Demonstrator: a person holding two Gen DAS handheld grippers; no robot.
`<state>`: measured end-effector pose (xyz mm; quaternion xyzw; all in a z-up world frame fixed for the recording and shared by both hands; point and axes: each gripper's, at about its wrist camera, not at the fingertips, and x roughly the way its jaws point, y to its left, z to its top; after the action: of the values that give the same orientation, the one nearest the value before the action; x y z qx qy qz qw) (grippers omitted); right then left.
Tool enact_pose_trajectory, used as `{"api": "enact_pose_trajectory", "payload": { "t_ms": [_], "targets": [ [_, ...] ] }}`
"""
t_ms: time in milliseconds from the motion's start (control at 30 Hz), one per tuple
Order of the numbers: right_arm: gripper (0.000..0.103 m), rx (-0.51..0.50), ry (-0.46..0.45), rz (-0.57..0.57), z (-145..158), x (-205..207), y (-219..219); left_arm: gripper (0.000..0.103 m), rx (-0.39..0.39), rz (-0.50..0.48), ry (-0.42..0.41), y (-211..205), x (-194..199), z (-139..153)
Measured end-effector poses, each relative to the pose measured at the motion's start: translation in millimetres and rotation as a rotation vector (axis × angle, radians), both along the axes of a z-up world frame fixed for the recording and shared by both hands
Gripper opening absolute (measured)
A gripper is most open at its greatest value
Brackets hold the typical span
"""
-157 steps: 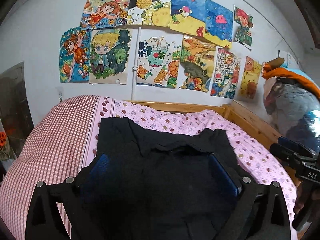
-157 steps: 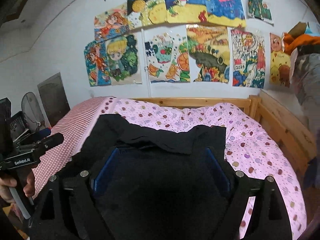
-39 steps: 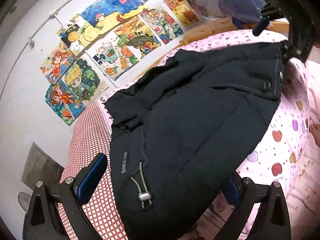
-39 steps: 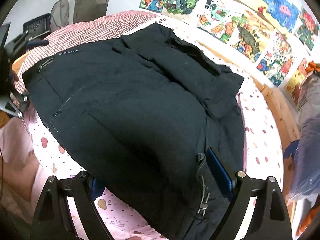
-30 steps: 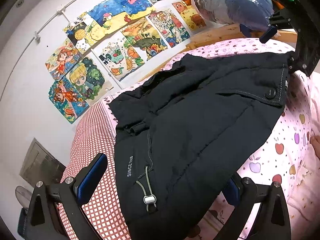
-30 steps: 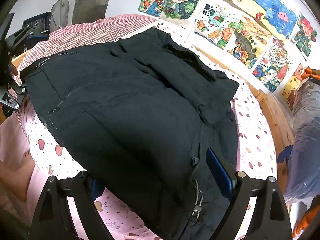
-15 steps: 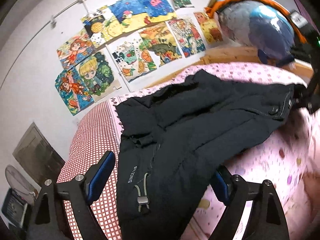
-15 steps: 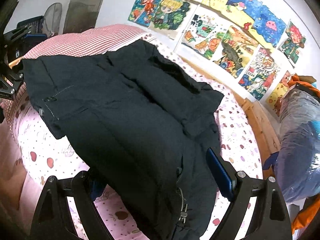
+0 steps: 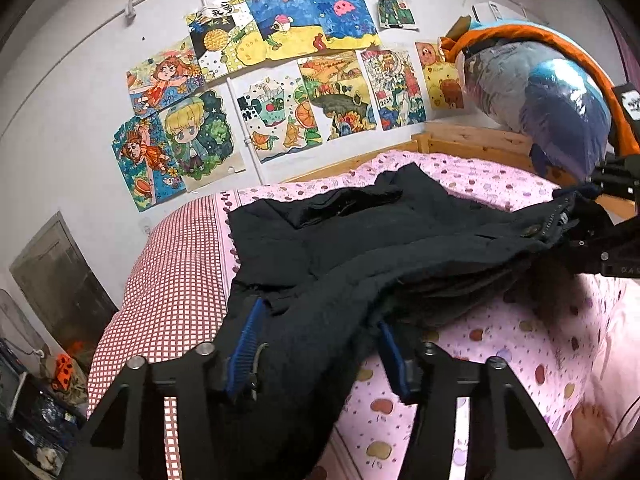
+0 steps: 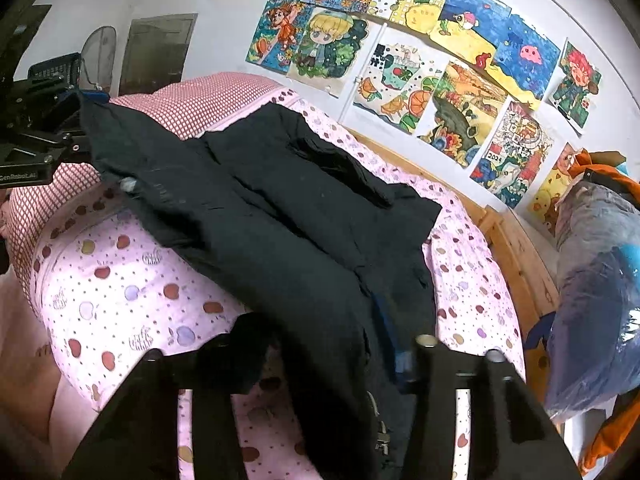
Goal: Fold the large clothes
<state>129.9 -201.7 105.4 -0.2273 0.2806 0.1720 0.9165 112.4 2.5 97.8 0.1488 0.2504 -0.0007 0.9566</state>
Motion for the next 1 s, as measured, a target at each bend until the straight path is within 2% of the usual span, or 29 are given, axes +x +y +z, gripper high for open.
{"api": "enact_pose_trajectory", "payload": {
  "t_ms": [33, 167, 300, 533, 800, 1000],
  "targets": [
    [0.028, 0.007, 0.001, 0.001, 2, 1, 1, 0.043, -0.003, 0.0, -0.003, 0, 1, 2],
    [0.017, 0.026, -0.008, 0.008, 8, 8, 5, 0.037, -0.012, 0.015, -0.012, -2, 6, 10],
    [0.015, 0.061, -0.01, 0.003, 15, 16, 6, 0.031, -0.045, 0.031, -0.003, 1, 14, 15],
    [0.013, 0.085, -0.024, -0.019, 22, 28, 8, 0.023, -0.049, 0.037, -0.001, 3, 26, 23],
    [0.013, 0.099, 0.007, -0.039, 27, 45, 5, 0.021, -0.013, 0.036, 0.026, -3, 55, 38],
    [0.013, 0.086, 0.043, -0.055, 37, 73, 8, 0.017, 0.011, 0.046, 0.033, -8, 76, 43]
  ]
}}
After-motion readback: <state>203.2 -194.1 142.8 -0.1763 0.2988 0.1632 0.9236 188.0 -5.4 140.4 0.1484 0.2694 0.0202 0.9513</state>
